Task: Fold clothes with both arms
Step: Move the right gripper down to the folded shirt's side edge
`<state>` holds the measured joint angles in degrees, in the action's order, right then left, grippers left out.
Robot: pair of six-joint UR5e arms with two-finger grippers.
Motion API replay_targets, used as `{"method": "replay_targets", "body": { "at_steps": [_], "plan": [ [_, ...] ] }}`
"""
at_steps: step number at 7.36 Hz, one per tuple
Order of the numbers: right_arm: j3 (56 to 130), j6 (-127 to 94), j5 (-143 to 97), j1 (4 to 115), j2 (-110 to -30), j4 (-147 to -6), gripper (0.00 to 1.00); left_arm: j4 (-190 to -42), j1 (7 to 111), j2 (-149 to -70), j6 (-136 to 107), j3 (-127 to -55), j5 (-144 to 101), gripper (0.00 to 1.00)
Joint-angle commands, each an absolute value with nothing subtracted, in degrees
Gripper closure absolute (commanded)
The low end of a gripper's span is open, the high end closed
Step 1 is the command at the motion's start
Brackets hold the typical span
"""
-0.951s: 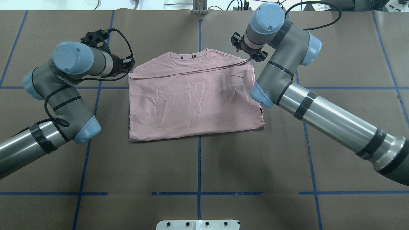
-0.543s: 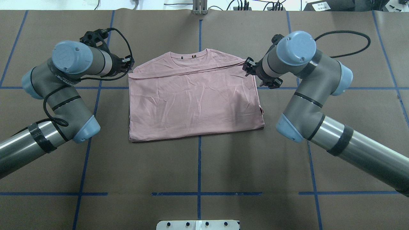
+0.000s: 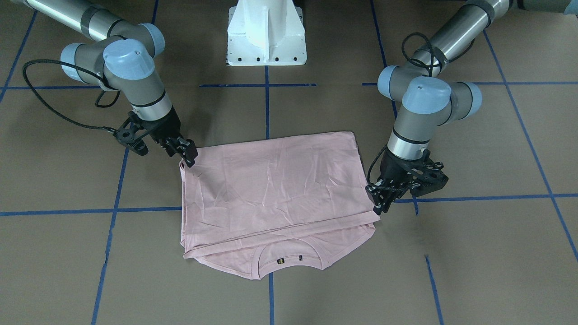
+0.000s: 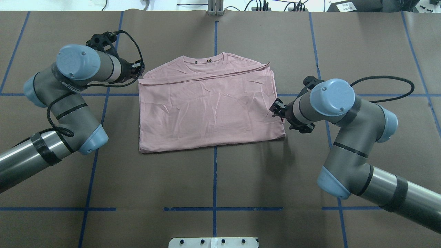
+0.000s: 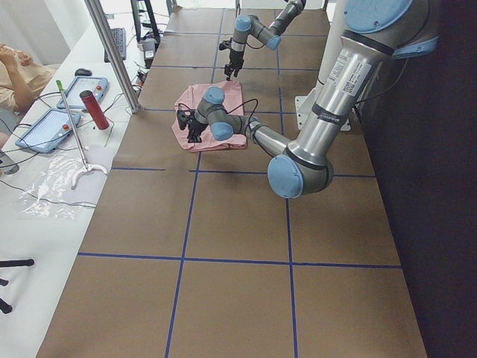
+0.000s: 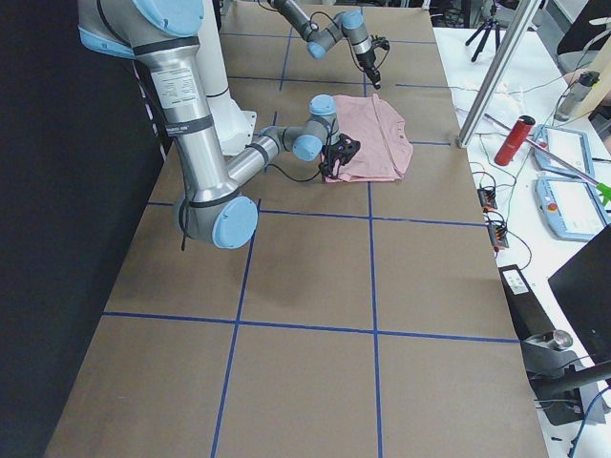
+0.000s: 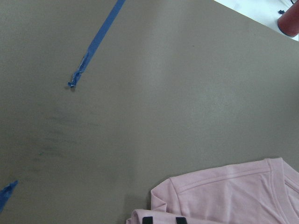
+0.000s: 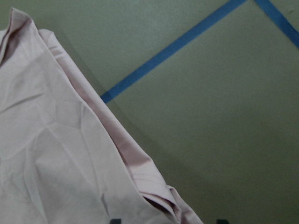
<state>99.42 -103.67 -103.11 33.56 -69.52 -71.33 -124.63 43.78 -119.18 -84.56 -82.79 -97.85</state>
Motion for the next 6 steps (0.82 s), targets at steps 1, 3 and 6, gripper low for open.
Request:
{"method": "replay_targets", "body": {
  "at_steps": [1,3,6],
  "plan": [
    [99.41,-104.50,-101.78,31.64,-70.05,-71.37,0.27,-124.63,43.86,-119.09,-84.55,-82.79,-97.82,0.71],
    [99.14,-104.50,-100.91,30.86,-70.31,-71.37,0.30,-124.63,43.86,-119.09,-84.46,-82.79,-97.82,0.71],
    [99.14,-104.50,-99.84,30.32,-71.10,-71.46,1.00,-124.63,43.86,-119.09,-84.55,-82.79,-97.82,0.71]
  ]
}}
